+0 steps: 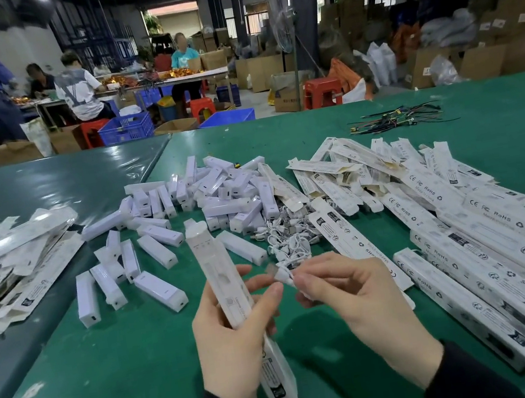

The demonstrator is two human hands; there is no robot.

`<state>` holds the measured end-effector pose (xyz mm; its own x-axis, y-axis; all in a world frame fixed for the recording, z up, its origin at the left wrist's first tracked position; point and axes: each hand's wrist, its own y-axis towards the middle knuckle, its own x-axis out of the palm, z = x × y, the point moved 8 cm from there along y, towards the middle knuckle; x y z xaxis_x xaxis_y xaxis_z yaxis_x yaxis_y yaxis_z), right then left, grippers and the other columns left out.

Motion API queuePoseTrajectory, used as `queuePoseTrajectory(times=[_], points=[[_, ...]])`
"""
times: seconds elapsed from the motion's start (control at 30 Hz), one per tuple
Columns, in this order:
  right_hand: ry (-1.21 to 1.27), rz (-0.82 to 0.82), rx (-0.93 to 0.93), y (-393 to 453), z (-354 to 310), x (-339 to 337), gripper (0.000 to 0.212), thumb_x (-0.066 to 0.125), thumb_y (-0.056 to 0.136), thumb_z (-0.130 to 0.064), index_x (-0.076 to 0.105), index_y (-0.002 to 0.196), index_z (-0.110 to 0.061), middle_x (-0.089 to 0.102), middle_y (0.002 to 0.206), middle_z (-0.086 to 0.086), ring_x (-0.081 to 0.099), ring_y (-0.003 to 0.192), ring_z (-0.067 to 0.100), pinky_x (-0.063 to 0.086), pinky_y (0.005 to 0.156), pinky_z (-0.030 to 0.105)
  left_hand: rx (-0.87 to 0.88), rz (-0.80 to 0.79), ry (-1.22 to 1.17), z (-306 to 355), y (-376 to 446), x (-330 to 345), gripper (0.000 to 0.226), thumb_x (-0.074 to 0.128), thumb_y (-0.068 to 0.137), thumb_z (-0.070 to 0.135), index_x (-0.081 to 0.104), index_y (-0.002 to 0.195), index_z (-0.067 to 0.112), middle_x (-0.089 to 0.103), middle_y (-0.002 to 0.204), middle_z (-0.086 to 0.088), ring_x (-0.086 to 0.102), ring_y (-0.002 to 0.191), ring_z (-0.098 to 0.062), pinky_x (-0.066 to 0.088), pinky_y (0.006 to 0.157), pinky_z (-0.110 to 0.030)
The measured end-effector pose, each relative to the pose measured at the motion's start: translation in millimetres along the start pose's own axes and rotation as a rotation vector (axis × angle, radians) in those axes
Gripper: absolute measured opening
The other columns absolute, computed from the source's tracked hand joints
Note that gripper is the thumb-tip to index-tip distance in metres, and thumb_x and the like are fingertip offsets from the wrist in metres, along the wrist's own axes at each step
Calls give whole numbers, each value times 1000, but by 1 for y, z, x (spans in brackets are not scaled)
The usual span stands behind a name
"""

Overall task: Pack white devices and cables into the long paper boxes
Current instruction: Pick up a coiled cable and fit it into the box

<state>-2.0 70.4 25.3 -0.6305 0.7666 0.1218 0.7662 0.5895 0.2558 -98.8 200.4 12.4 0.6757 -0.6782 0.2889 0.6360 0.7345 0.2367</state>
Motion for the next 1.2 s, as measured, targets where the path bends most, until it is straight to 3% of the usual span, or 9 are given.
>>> queuePoseTrajectory(times=[0.1,0.27,0.4,0.5,0.67,0.73,0.87,1.0,1.2], points=[[-103,-53,-60,-4,-4,6,19,76,80,-4,81,86,-22,70,88,-6,71,78,19,57,75,27,-44,4,-21,-5,0,-2,49,82,53,20,63,96,10,72,75,-13,61,53,-18,47,44,-24],[-67,-64,-14,-6,-6,6,22,81,68,-14,77,88,-21,75,84,0,68,72,11,56,71,24,-221,-66,-138,-16,2,2,60,92,44,7,62,95,7,64,61,-11,55,44,-17,42,38,-23],[7,-272,108,-7,-4,15,61,84,63,-1,69,118,-21,67,122,-3,64,77,14,57,74,37,-462,-231,-329,-29,-5,16,53,86,48,8,64,97,9,46,54,-11,40,32,-14,34,34,-18],[-25,-443,147,-11,-7,22,67,82,65,8,67,123,-21,64,125,-5,57,81,18,47,82,48,-530,-360,-363,-28,-13,25,65,89,43,12,55,98,1,46,45,-2,36,28,-8,33,32,-16],[-72,-484,162,-11,-8,16,57,82,63,9,73,113,-18,68,110,-5,58,74,8,49,70,22,-590,-418,-358,-32,-17,28,70,93,39,13,59,99,0,42,49,-5,34,28,-8,34,33,-14],[-68,-460,154,-8,-9,12,53,83,61,7,75,109,-15,68,105,-2,59,73,8,51,70,18,-611,-460,-363,-33,-19,31,68,98,36,18,63,92,3,47,52,-6,35,28,-8,34,33,-15],[-122,-374,110,-1,-11,3,40,85,62,-4,79,97,-20,74,91,-2,62,69,12,52,68,20,-609,-489,-315,-34,-19,31,80,98,40,26,60,105,-1,60,60,-7,37,30,-7,35,35,-16],[-22,-137,130,8,-9,-17,33,88,55,-15,81,88,-16,75,78,7,67,61,15,54,58,21,-666,-525,-246,-37,-23,32,54,85,54,21,60,99,3,60,65,-11,37,32,-9,35,36,-16],[54,147,138,15,-3,-48,29,84,55,-23,81,82,-13,75,75,12,66,59,13,54,60,17,-772,-768,-142,-35,-47,42,34,80,65,16,66,95,8,53,55,-11,40,32,-11,38,40,-16]])
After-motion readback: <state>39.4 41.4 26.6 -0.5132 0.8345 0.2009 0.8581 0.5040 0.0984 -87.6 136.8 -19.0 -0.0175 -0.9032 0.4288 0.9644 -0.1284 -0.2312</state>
